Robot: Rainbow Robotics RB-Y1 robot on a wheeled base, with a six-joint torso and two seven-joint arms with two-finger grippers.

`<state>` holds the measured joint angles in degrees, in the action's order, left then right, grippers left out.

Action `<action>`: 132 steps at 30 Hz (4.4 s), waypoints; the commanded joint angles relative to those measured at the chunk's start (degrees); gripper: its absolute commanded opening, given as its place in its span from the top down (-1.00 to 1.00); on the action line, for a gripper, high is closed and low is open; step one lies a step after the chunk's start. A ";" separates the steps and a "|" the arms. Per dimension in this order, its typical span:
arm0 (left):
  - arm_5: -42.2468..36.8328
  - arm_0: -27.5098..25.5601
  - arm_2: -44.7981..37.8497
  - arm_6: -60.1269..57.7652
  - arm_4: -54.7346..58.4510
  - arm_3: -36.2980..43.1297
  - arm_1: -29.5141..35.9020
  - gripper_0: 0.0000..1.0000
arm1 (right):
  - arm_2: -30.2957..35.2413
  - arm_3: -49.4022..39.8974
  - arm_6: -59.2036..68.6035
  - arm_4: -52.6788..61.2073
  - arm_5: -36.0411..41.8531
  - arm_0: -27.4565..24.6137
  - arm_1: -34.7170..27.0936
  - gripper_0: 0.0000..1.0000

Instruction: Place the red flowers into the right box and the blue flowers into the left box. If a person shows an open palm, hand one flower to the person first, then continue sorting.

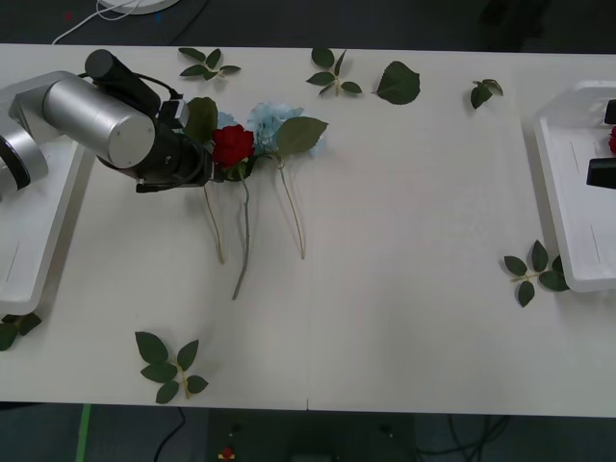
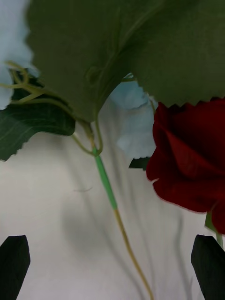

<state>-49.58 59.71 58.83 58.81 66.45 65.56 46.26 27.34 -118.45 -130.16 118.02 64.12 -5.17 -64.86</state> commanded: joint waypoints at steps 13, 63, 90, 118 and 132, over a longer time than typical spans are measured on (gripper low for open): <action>4.41 6.56 8.75 -10.11 -2.91 -5.97 -6.62 -1.00 | 1.84 2.88 -15.56 10.91 4.17 -5.64 -2.11 -1.00; -14.40 6.20 -27.19 15.64 -17.68 -9.23 -2.84 1.00 | 1.66 2.96 -15.65 10.91 4.08 -5.90 -2.11 -1.00; -24.42 -33.44 -88.89 60.20 -17.15 11.08 11.57 1.00 | 1.66 2.96 -15.65 10.91 4.08 -5.90 -2.11 -1.00; 20.40 -48.90 -74.13 62.04 -15.21 -1.67 -0.64 1.00 | 1.66 2.96 -15.65 10.91 4.08 -5.90 -2.11 -1.00; 26.64 -48.99 -73.77 62.40 -12.67 -3.34 -6.53 1.00 | 1.66 2.96 -15.65 10.91 4.08 -5.90 -2.11 -1.00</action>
<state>-24.00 11.01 -15.11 123.04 52.98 62.01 39.92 27.56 -115.32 -144.27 128.13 67.94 -10.34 -64.89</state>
